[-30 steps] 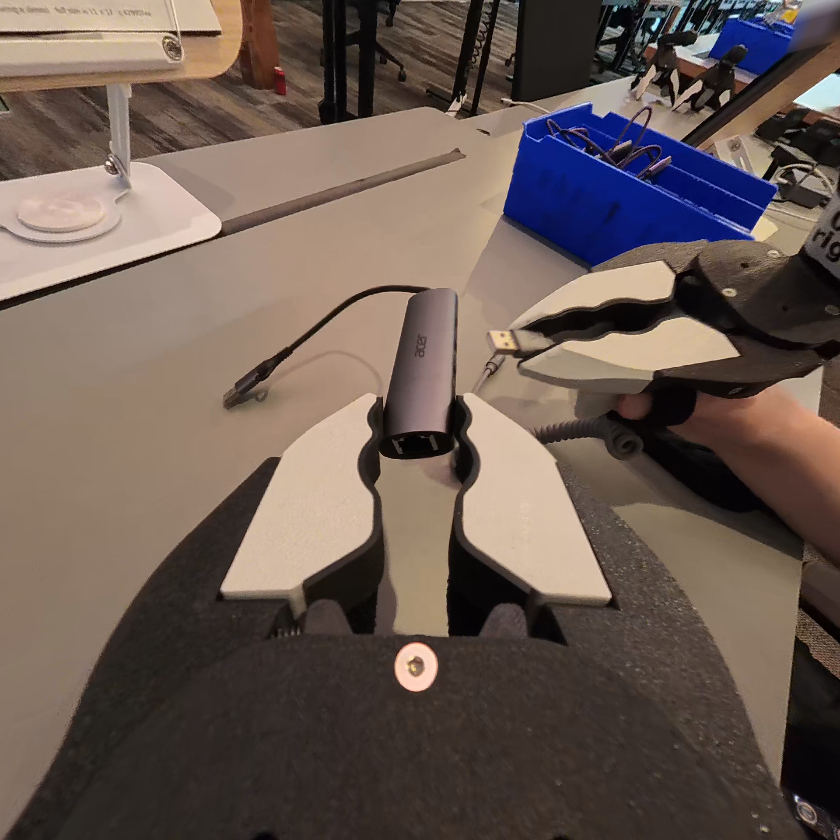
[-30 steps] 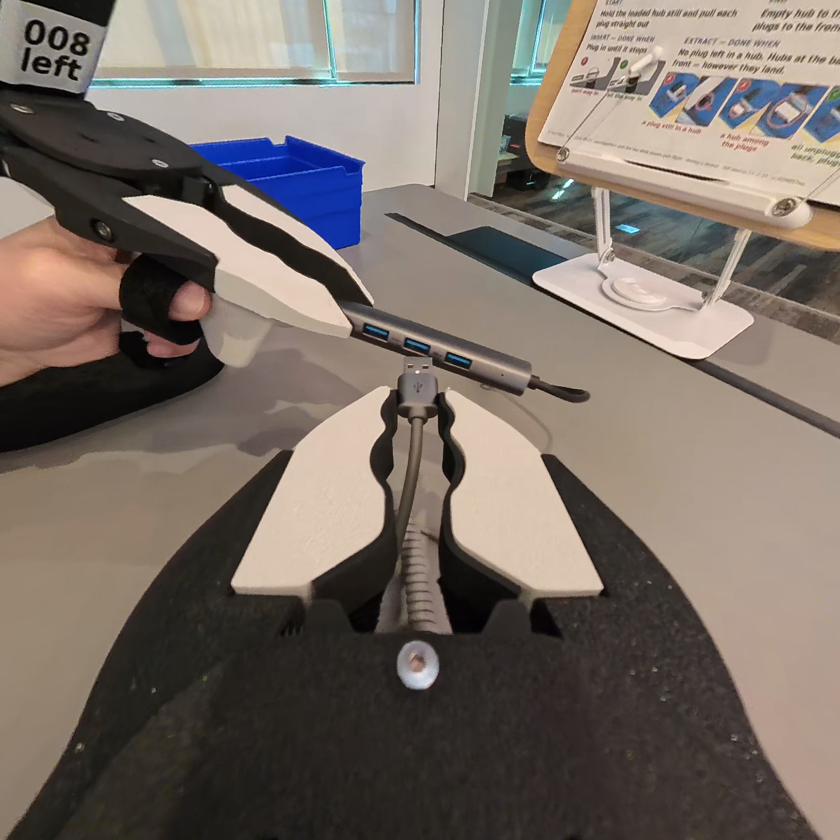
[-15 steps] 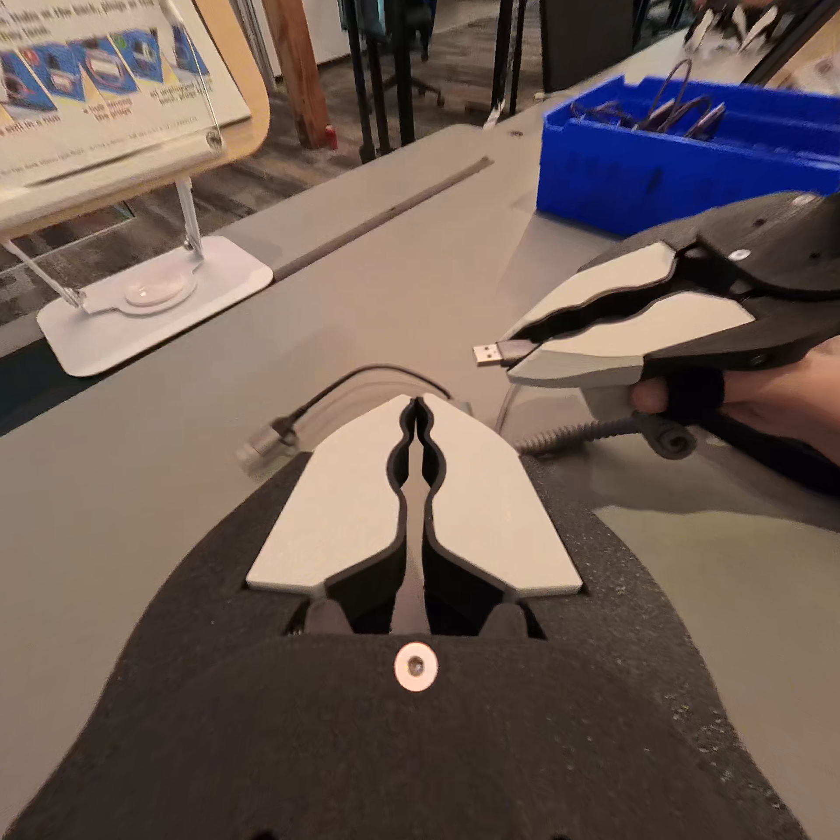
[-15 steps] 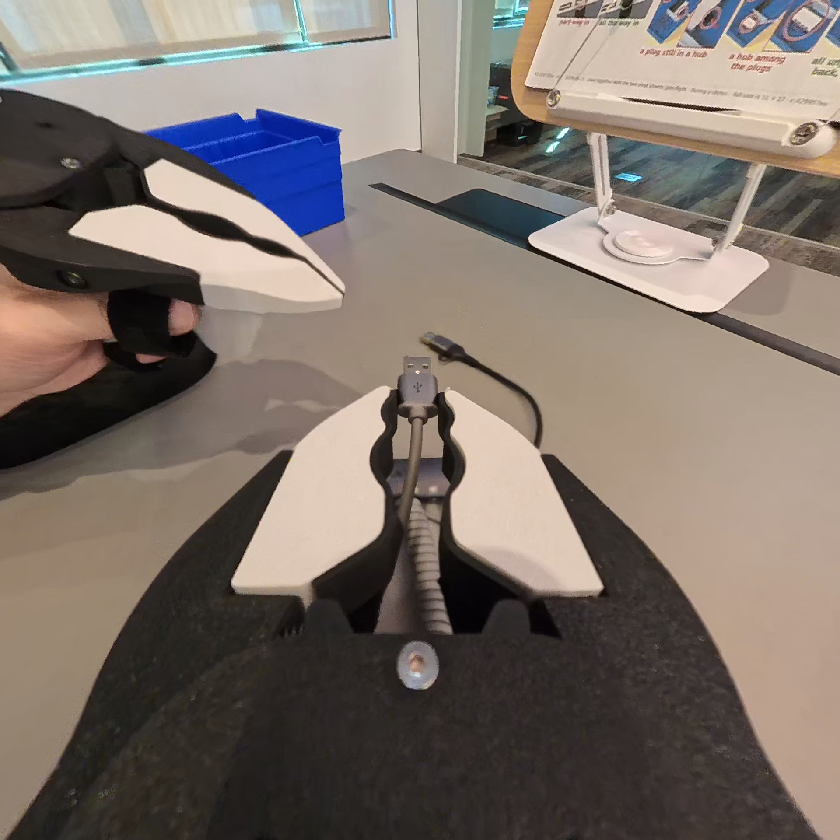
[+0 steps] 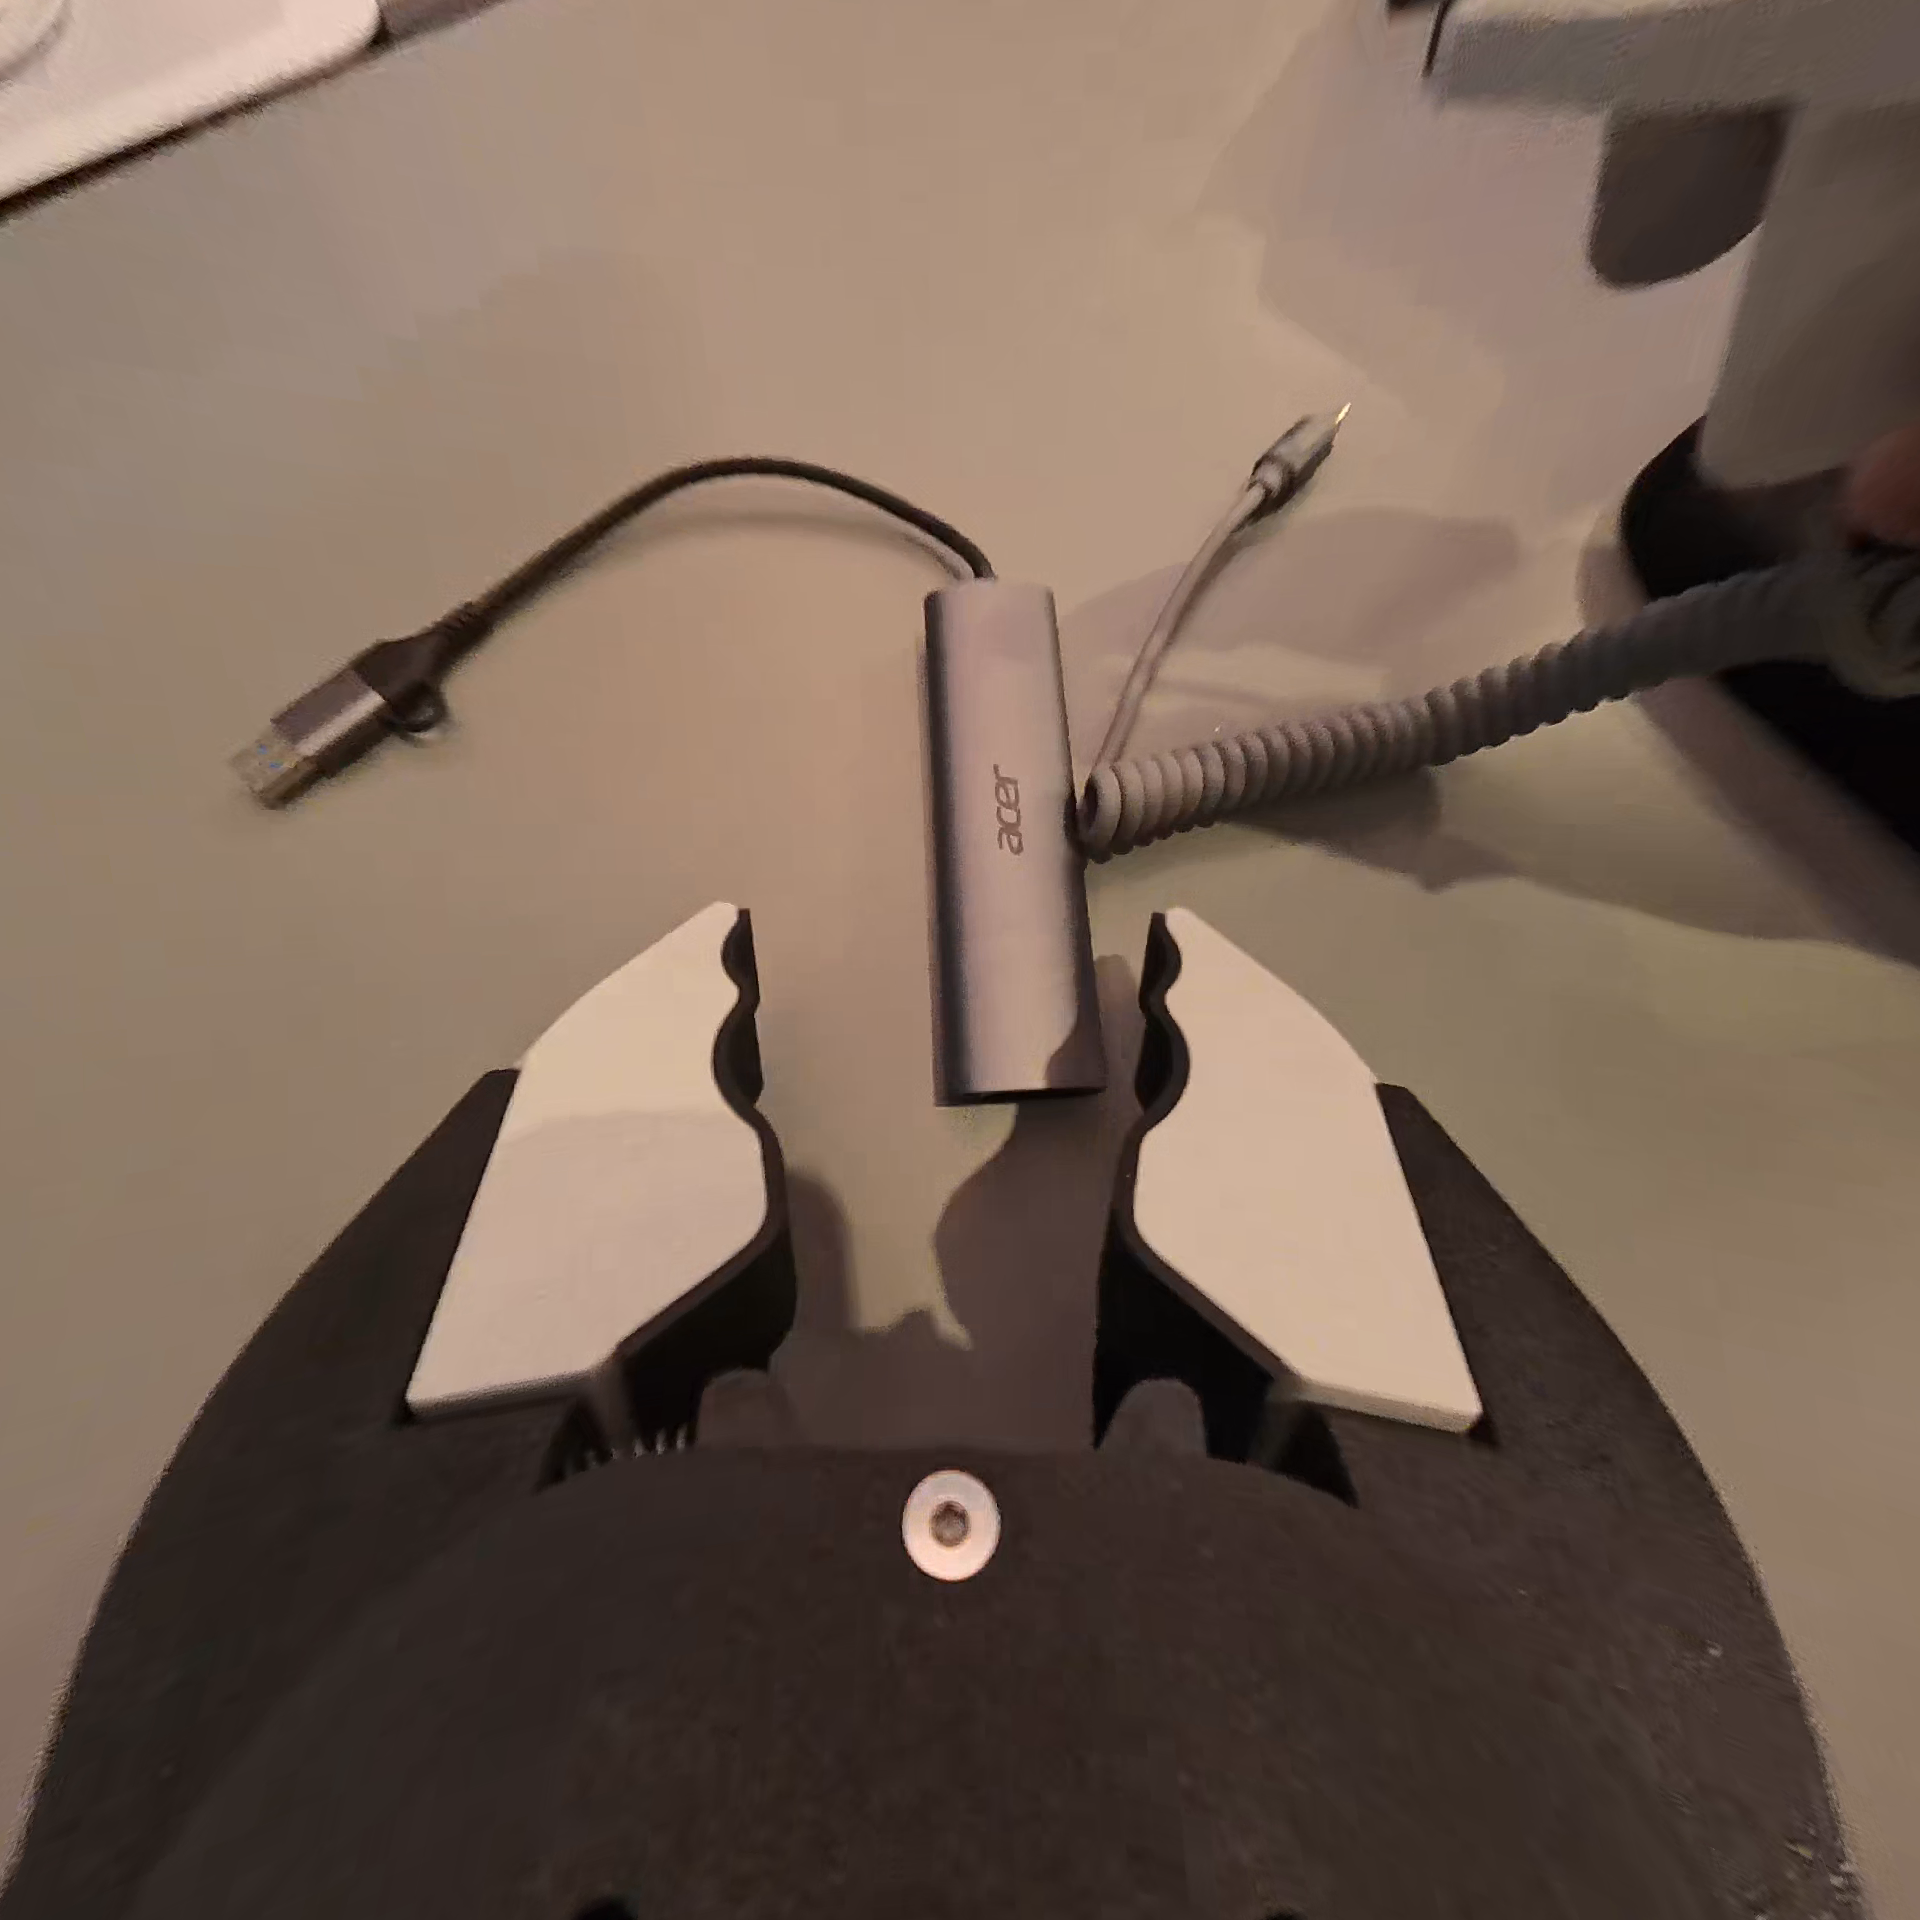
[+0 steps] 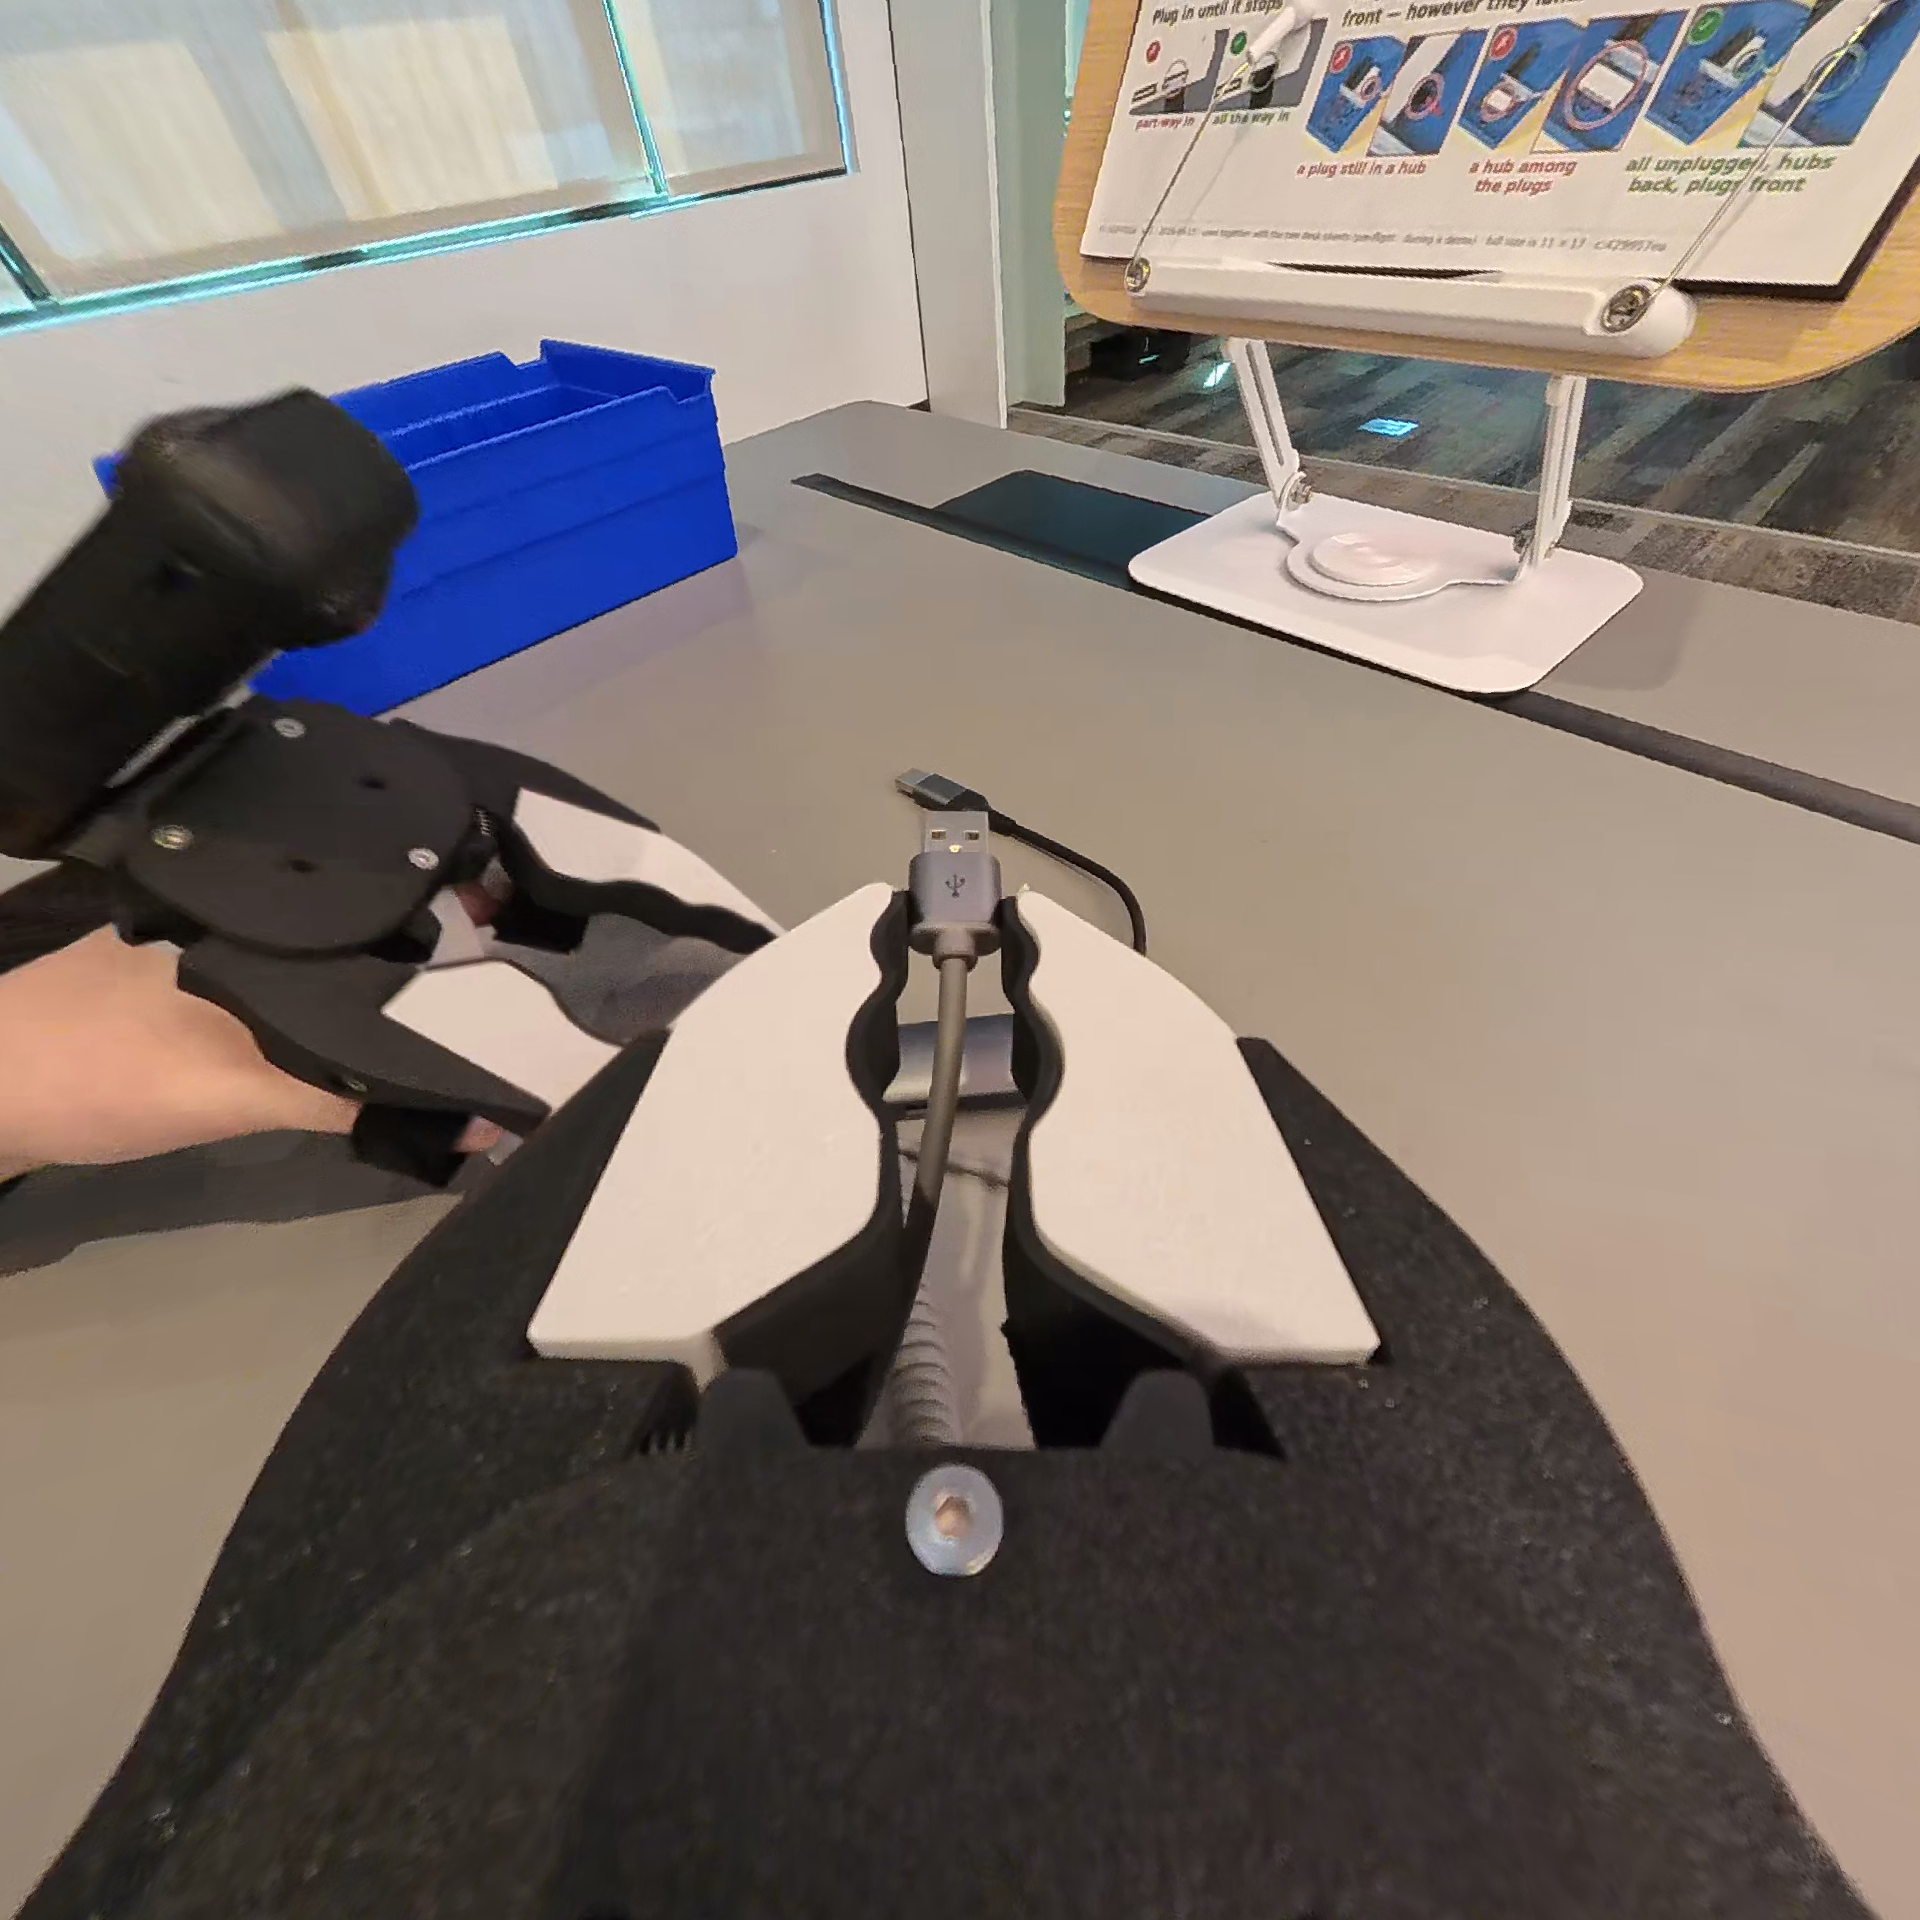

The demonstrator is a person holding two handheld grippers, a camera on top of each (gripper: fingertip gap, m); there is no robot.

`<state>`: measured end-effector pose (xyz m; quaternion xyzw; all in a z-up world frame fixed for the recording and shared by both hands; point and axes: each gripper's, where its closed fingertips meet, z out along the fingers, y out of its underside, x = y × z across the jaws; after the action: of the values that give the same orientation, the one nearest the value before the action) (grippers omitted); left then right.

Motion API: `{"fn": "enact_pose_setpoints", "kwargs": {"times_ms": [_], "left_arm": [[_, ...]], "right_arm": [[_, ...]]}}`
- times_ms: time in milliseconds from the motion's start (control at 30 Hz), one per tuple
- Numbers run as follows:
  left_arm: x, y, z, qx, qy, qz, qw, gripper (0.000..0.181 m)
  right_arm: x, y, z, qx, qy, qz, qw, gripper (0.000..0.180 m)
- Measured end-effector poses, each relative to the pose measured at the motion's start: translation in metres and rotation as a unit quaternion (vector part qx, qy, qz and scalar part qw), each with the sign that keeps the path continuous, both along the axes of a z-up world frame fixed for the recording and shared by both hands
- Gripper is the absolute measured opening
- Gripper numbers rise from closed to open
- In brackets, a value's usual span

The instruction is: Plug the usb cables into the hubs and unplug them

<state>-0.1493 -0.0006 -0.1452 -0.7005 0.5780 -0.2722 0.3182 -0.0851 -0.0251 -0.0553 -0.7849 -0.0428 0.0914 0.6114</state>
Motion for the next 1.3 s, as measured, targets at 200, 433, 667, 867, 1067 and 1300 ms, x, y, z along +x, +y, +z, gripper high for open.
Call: {"fn": "enact_pose_setpoints", "kwargs": {"times_ms": [200, 433, 667, 867, 1067, 1300], "left_arm": [[0.010, -0.005, -0.014, -0.001, 0.051, 0.005, 0.999, 0.060], [0.013, -0.004, -0.014, 0.001, 0.037, -0.004, 0.999, 0.031], [0.012, -0.005, -0.013, -0.024, 0.026, -0.030, 0.999, 0.030], [0.009, 0.007, 0.009, -0.057, -0.019, -0.017, 0.998, 0.031], [0.004, 0.017, 0.049, -0.026, -0.051, -0.007, 0.998, 0.030], [0.006, 0.012, 0.068, -0.031, -0.074, -0.012, 0.997, 0.030]], "right_arm": [[0.001, -0.003, -0.002, -0.004, -0.005, 0.004, 1.000, 0.016], [0.001, -0.006, 0.003, 0.005, 0.000, 0.009, 1.000, 0.016], [0.000, -0.006, 0.000, -0.003, -0.002, 0.013, 1.000, 0.016], [-0.006, -0.003, -0.008, -0.020, -0.011, 0.017, 1.000, 0.016], [-0.021, 0.003, -0.010, -0.034, -0.055, 0.016, 0.998, 0.016], [-0.040, 0.010, -0.016, -0.047, -0.091, 0.033, 0.994, 0.016]]}}
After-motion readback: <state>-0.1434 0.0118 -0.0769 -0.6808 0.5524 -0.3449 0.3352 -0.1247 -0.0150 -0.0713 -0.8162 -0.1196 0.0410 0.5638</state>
